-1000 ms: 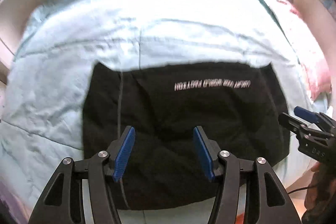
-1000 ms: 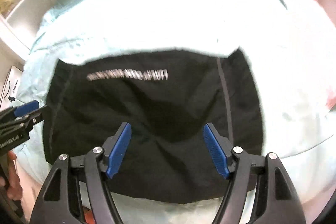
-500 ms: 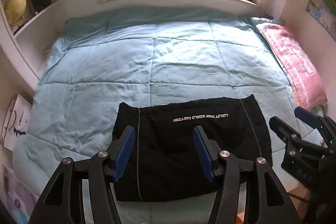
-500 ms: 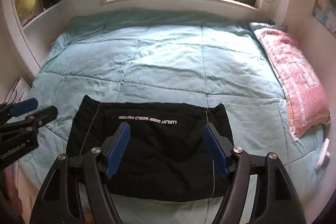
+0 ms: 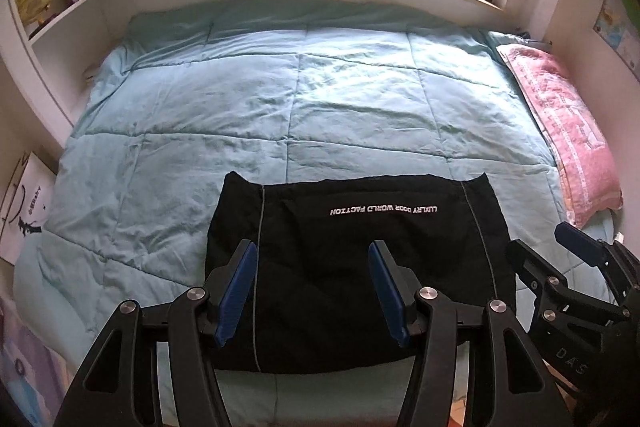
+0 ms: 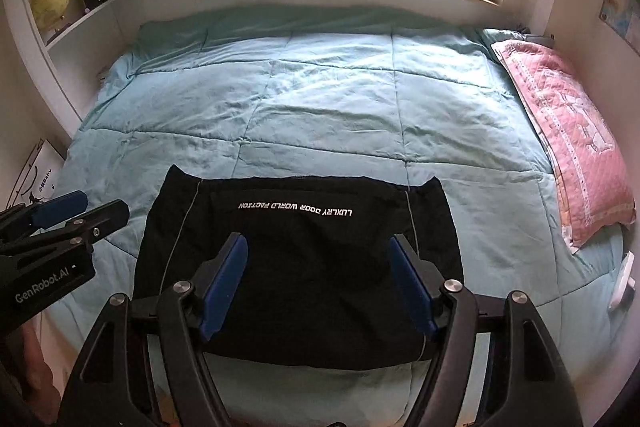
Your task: Fold large clothes
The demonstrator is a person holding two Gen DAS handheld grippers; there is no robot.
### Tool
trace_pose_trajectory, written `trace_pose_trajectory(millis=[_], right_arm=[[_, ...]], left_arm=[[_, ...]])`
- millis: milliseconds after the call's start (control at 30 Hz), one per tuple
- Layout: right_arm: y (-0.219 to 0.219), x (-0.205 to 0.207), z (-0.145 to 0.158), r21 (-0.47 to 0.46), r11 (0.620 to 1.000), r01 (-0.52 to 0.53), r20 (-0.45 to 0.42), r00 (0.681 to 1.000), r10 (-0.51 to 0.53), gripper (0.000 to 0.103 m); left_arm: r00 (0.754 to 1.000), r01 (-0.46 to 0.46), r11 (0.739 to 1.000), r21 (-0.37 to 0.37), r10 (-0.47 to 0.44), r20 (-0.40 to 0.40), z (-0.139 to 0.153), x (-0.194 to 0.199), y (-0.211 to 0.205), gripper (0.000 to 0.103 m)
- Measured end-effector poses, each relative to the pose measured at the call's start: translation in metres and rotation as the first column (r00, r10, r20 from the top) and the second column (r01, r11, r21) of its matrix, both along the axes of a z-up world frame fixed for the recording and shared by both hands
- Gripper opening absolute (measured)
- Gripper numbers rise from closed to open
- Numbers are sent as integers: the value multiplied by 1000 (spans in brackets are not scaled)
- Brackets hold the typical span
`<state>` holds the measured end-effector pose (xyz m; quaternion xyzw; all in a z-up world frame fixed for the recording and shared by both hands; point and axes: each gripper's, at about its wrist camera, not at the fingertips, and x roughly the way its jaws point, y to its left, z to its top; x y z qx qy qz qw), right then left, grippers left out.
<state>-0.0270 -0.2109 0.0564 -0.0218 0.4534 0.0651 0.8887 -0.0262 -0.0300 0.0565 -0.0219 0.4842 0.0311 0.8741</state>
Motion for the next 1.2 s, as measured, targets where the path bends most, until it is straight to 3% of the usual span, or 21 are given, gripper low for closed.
trace_pose_trajectory(millis=[467, 733, 1200], right_arm=[[-9, 8, -15, 11, 1000, 14, -55, 998, -13, 75], [-6, 11, -22, 37, 999, 9, -72, 997, -6, 75], [-17, 18, -29, 58, 998, 22, -101, 995, -16, 75]], left_arm=[[1000, 1, 1000, 9, -1, -21, -11, 2, -8, 59], [1000, 2, 997, 81, -2, 10, -5, 2, -9, 59], [999, 30, 996, 85, -28, -27, -15, 5, -20, 59]])
